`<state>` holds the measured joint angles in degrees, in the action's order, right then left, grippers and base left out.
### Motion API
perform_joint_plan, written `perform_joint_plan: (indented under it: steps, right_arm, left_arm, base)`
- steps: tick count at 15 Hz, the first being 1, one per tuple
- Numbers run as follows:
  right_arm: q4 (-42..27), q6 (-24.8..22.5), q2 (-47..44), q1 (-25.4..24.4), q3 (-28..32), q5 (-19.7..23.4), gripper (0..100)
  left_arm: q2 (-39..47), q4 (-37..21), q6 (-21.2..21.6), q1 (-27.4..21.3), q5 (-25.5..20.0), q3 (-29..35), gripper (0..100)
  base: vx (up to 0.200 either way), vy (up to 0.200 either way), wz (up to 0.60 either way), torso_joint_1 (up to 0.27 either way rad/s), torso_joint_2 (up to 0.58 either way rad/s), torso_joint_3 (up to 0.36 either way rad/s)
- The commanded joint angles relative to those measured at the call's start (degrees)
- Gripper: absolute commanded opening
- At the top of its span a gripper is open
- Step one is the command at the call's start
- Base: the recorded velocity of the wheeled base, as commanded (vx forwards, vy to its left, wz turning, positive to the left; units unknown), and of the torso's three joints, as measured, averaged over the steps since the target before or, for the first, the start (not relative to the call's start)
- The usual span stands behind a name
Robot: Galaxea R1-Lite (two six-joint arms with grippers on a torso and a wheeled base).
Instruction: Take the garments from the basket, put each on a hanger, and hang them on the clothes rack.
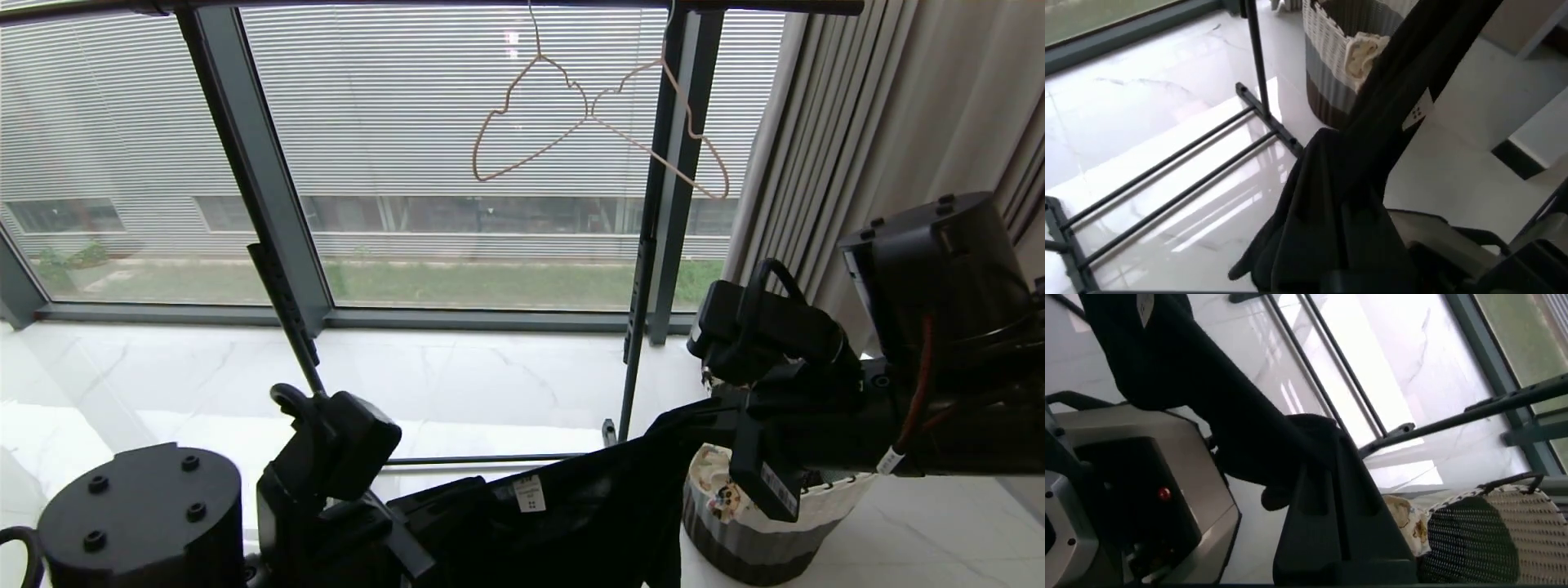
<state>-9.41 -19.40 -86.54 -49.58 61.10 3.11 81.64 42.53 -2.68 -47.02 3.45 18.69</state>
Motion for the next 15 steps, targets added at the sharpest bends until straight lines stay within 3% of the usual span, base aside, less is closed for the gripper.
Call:
perform_joint_plan:
  steps: [1, 6, 9, 11, 15]
  right_arm:
    - [0.01, -0.03, 1.64, 1.33, -0.02, -0.21, 0]
    - [0.01, -0.03, 4.80, 4.40, 0.16, -0.21, 0]
    - [0.09, -0.03, 6.30, 4.84, 0.34, -0.12, 0]
    - [2.12, -0.12, 6.65, 4.84, 0.51, -0.12, 0]
    - [3.61, -0.20, 6.38, 4.93, 1.48, -0.12, 0]
  left_arm:
    - [2.30, -7.82, 5.41, 2.02, -1.25, 7.15, 0]
    - [1.77, -33.57, 6.37, 5.01, -7.76, 32.46, 0]
    - [0.27, -36.38, 15.16, 5.89, -9.16, 34.93, 0]
    - [-0.96, -37.26, 17.97, 6.94, -12.24, 36.33, 0]
    - [-0.25, -44.03, 18.06, 9.31, -14.44, 45.12, 0]
  base:
    - [0.000, 0.000, 0.00, 0.000, 0.00, 0.000]
    - [0.000, 0.000, 0.00, 0.000, 0.00, 0.000]
    - [0.000, 0.000, 0.00, 0.000, 0.00, 0.000]
    - [0.000, 0.000, 0.00, 0.000, 0.00, 0.000]
    - [0.000, 0.000, 0.00, 0.000, 0.00, 0.000]
